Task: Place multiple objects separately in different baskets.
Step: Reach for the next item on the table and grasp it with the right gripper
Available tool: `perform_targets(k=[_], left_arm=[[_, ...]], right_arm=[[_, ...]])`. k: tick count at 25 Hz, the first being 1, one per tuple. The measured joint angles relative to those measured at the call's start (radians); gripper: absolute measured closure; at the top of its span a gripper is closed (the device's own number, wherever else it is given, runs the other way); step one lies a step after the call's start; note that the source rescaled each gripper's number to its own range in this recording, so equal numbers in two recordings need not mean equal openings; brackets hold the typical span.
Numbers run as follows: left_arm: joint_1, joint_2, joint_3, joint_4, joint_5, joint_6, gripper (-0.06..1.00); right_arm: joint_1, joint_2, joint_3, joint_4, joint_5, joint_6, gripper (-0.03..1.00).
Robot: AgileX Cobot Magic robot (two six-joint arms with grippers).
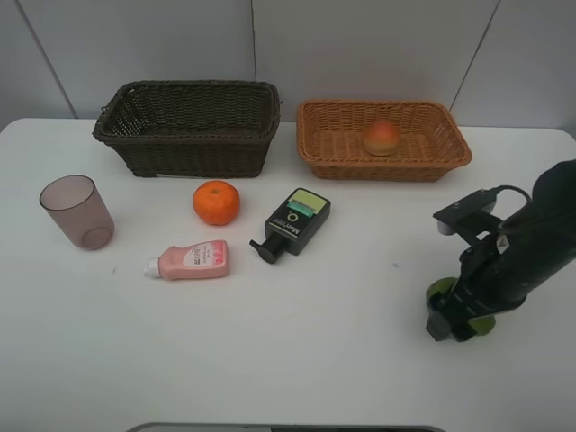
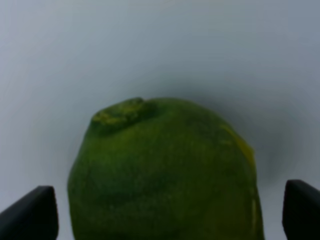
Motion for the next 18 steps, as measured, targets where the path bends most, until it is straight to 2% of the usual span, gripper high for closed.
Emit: perform_targets(k=[5,14,15,16,17,18], left_arm=[[0.000,0.000,0.000,0.000,0.000,0.000,0.13],[0.000,0.000,0.000,0.000,0.000,0.000,0.13],[0.000,0.000,0.000,0.000,0.000,0.000,0.13],[0.000,0.000,0.000,0.000,0.000,0.000,0.13],[0.000,0.000,0.000,0.000,0.000,0.000,0.13],[0.000,0.000,0.000,0.000,0.000,0.000,0.13]], right_arm=[[0.000,0.000,0.002,0.001,-0.049,0.000,-0.03],[0.000,0.067,0.002,0.014,-0.072,0.000,-0.03],[0.000,0.067,0.002,0.015,-0.073,0.000,-0.01],[0.000,0.067,0.002,0.016,-0.074,0.000,0.05],[0.000,0.067,0.002,0.016,-0.074,0.000,0.05],[0.000,0.067,0.002,0.018,-0.075,0.000,0.16]])
